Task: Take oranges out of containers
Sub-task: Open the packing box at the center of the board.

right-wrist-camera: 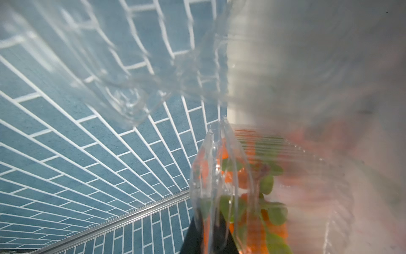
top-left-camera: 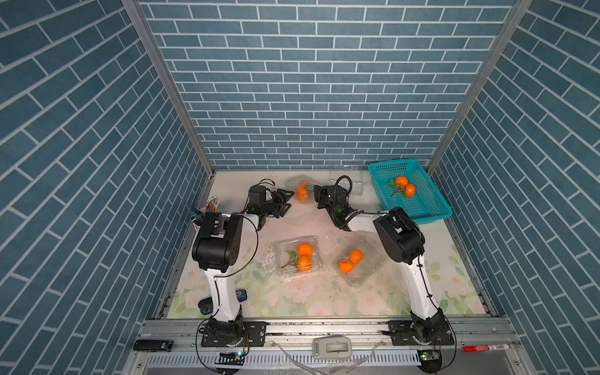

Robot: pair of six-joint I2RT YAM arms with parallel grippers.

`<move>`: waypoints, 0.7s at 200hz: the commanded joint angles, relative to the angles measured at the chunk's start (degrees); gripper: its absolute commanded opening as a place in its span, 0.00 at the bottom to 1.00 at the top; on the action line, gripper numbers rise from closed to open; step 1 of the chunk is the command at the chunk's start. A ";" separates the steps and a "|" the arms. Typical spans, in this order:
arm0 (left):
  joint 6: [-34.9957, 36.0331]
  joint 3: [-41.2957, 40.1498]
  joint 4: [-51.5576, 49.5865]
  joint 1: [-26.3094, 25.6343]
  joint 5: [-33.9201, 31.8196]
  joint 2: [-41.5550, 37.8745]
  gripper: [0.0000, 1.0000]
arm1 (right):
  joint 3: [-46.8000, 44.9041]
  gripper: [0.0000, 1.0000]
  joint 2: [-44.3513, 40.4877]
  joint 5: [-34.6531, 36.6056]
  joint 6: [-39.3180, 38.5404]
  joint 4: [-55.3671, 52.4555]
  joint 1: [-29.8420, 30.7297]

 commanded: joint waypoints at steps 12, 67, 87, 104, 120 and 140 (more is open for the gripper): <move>-0.10 -0.36 1.33 -0.41 -0.30 1.75 0.69 | 2.33 0.12 1.36 0.32 2.56 1.16 0.72; -0.11 -0.29 1.21 -0.41 -0.39 1.86 0.69 | 2.80 0.12 1.45 0.13 2.39 1.07 1.64; 0.12 -0.22 1.05 -0.41 -0.36 2.04 0.69 | 2.83 0.12 1.47 -0.02 2.40 1.18 2.29; -0.05 -0.35 1.21 -0.41 -0.39 2.18 0.69 | 3.13 0.12 1.54 -0.05 2.43 1.35 2.60; -0.19 -0.44 1.52 -0.41 -0.43 2.32 0.69 | 3.40 0.12 1.54 0.03 2.48 1.52 2.94; -0.44 -0.53 1.86 -0.41 -0.39 2.18 0.68 | 4.00 0.12 1.63 -0.17 2.71 1.51 3.28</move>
